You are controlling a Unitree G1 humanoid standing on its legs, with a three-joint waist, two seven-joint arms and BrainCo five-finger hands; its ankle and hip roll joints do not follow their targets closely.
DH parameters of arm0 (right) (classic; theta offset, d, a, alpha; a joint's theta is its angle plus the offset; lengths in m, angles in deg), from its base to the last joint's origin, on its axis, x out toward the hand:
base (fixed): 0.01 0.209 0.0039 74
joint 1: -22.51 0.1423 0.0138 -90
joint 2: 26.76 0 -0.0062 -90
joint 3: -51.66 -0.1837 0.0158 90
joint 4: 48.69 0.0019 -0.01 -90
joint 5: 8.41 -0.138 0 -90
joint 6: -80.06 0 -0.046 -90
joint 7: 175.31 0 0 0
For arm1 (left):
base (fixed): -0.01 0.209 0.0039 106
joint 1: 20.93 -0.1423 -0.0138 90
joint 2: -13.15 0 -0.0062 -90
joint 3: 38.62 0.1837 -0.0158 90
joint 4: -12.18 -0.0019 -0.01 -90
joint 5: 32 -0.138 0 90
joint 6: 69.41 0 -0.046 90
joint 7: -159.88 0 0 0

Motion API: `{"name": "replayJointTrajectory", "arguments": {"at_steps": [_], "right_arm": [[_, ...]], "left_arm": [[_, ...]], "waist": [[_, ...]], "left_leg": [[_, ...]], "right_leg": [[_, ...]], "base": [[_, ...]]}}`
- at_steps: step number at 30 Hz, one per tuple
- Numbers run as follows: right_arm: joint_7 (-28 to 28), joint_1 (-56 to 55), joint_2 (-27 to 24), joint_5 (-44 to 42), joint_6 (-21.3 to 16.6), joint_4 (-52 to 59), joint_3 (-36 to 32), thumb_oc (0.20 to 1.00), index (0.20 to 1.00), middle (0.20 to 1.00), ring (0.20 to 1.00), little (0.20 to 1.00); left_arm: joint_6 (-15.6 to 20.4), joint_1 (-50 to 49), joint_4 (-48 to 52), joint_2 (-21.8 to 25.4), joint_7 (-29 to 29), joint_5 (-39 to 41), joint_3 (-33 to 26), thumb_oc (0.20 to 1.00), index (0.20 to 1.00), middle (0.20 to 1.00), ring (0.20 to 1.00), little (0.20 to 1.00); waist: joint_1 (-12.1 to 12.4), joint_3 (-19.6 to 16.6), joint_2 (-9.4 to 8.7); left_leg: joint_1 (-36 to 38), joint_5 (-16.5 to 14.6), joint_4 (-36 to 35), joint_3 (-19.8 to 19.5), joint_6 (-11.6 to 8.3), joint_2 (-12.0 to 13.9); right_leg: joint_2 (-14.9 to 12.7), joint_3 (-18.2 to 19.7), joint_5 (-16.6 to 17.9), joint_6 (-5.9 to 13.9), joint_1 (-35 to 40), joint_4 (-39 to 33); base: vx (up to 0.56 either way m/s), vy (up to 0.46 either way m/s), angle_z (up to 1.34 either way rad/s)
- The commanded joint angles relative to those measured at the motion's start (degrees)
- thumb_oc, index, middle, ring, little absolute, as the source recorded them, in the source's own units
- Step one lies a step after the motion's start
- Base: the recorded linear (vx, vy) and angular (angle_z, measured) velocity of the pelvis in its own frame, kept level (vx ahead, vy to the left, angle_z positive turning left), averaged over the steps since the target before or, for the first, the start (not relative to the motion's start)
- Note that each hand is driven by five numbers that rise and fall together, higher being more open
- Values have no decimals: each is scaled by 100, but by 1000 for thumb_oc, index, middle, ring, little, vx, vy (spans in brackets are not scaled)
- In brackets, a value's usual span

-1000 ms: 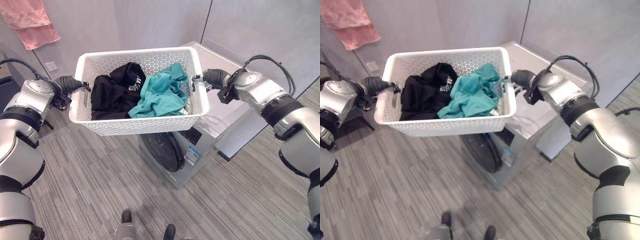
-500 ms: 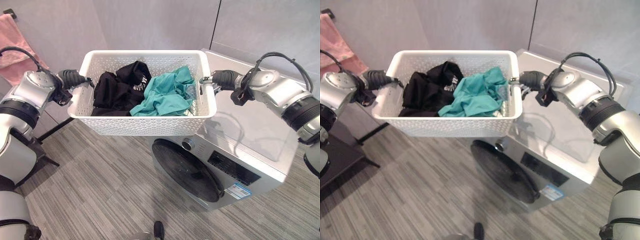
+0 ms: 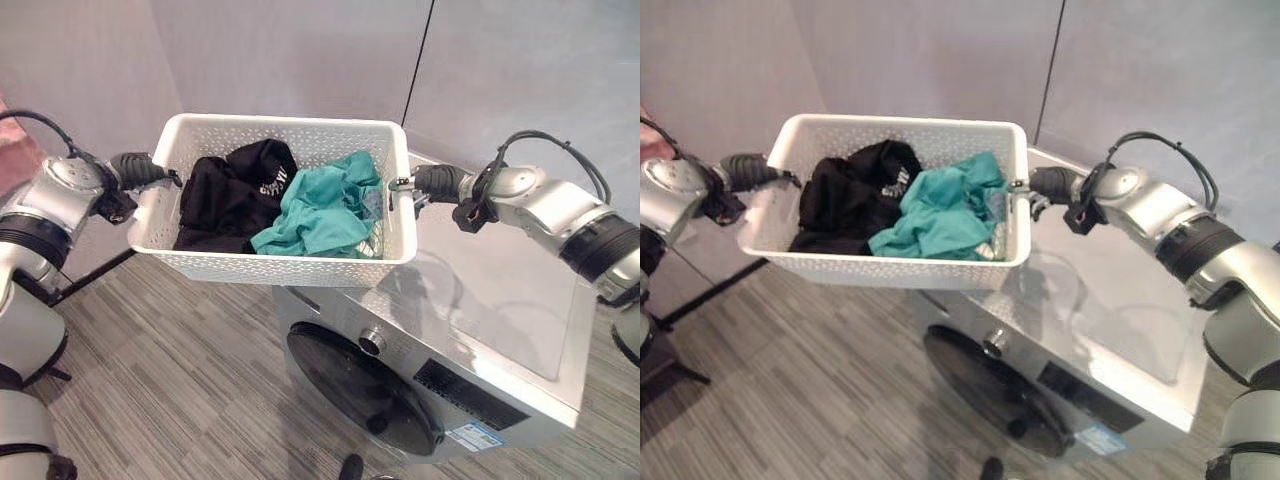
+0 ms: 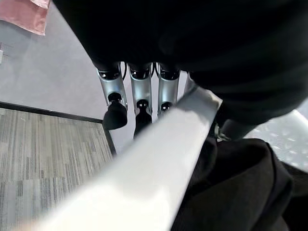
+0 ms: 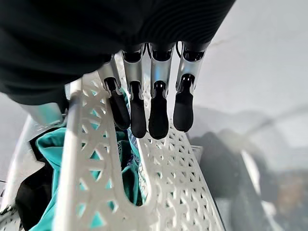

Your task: Grab the laundry basket,head to the washer,open it,put in the laundry and shut it.

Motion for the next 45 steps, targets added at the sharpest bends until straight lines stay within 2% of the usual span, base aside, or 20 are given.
{"name": "replayJointTrajectory", "arguments": {"at_steps": [1, 3, 4, 5, 8, 9, 10, 15, 20, 31, 36, 40, 44, 45], "right_arm": [[247, 398, -670, -609, -866, 800, -548, 200, 200, 200, 200, 200], [276, 352, -836, -620, -914, 1019, -558, 200, 200, 200, 200, 200], [321, 254, -1004, -665, -982, 1336, -627, 200, 200, 200, 200, 200], [321, 253, -1005, -665, -981, 1337, -629, 200, 200, 200, 200, 200], [288, 292, -1219, -719, -1143, 1564, -661, 200, 200, 200, 200, 200], [268, 328, -1290, -712, -1191, 1614, -641, 200, 200, 200, 200, 200], [254, 140, -1487, -759, -1233, 1662, -791, 200, 200, 200, 200, 200], [263, -898, -1814, -659, -1301, 1769, -1597, 200, 200, 200, 200, 200], [283, -1664, -1953, -616, -1352, 1881, -2212, 200, 200, 200, 200, 200], [100, -2188, -1974, -534, -1327, 1318, -2660, 200, 200, 200, 200, 200], [-11, -1998, -1910, -526, -1227, 942, -2523, 200, 200, 200, 200, 200], [57, -2067, -1996, -537, -1182, 1101, -2494, 200, 200, 200, 200, 200], [109, -2258, -2103, -492, -1196, 1367, -2637, 200, 200, 200, 200, 200], [117, -2471, -2174, -438, -1188, 1442, -2827, 200, 200, 200, 200, 200]], "left_arm": [[480, 544, 283, -132, 24, 478, 29, 200, 200, 200, 200, 200], [502, 515, 286, -131, 33, 425, 45, 200, 200, 200, 200, 200], [528, 389, 233, -219, 92, 432, -69, 200, 200, 200, 200, 200], [529, 390, 233, -219, 92, 432, -69, 200, 200, 200, 200, 200], [585, 213, 402, -210, 147, 509, -83, 200, 200, 200, 200, 200], [592, 135, 504, -165, 144, 507, -39, 200, 200, 200, 200, 200], [613, -95, 872, -51, 141, 484, -23, 200, 200, 200, 200, 200], [680, -305, 1474, -12, 152, 655, 51, 200, 200, 200, 200, 200], [738, -376, 1836, 152, 229, 671, 168, 200, 200, 200, 200, 200], [783, -284, 2282, -22, 453, 686, 470, 200, 200, 200, 200, 200], [823, -125, 2095, -222, 581, 672, 480, 200, 200, 200, 200, 200], [859, -97, 2086, -211, 664, 660, 416, 200, 200, 200, 200, 200], [846, -140, 1904, -420, 696, 589, 305, 200, 200, 200, 200, 200], [857, -190, 1871, -591, 717, 509, 222, 200, 200, 200, 200, 200]], "waist": [[-147, -20, 326], [-171, -13, 324], [-190, 38, 311], [-192, 23, 308], [-178, 127, 260], [-156, 154, 248], [-181, 152, 292], [-301, 11, 459], [-356, 0, 490], [-465, 2, 514], [-525, 78, 530], [-540, 132, 520], [-579, 167, 500], [-624, 189, 484]], "left_leg": [[-52, 1007, -1058, -213, -110, 499], [-46, 996, -1051, -247, -112, 499], [-99, 976, -971, -449, -135, 478], [-120, 987, -973, -450, -134, 476], [-287, 871, -707, -1218, -224, 368], [-323, 823, -656, -1607, -240, 306], [-311, 868, -852, -1775, -222, 329], [-25, 1025, -1468, -1472, -165, 397], [36, 949, -1468, -1280, -132, 379], [90, 871, -1468, -1192, -96, 364], [33, 876, -1468, -1036, -96, 390], [12, 887, -1468, -965, -109, 410], [-3, 884, -1468, -980, -110, 421], [-14, 874, -1468, -974, -111, 429]], "right_leg": [[29, 14, -378, 1110, 554, 4], [42, 86, -372, 1107, 537, 0], [44, 248, -343, 1112, 491, 0], [42, 246, -337, 1111, 470, 0], [-31, 520, -271, 1140, 373, 0], [-44, 654, -256, 1159, 324, 0], [-54, 743, -226, 1180, 278, 0], [-26, 778, -215, 1216, 188, 0], [7, 994, -139, 1259, 88, 0], [7, 1106, -120, 1287, 71, 0], [15, 1245, -43, 1304, -74, 0], [18, 1335, -28, 1312, -139, 0], [19, 1337, -41, 1312, -151, 0], [28, 1340, -52, 1310, -166, 0]], "base": [[32, -28, -16], [-3, -15, -26], [-22, -15, -41], [-53, -2, -53], [-65, 26, -59], [-47, 41, -51], [-25, 64, -58], [6, 70, -12], [-5, 46, -13], [26, 2, -11], [12, 2, -8], [36, -6, -30], [10, -4, -3], [0, 0, 0]]}}
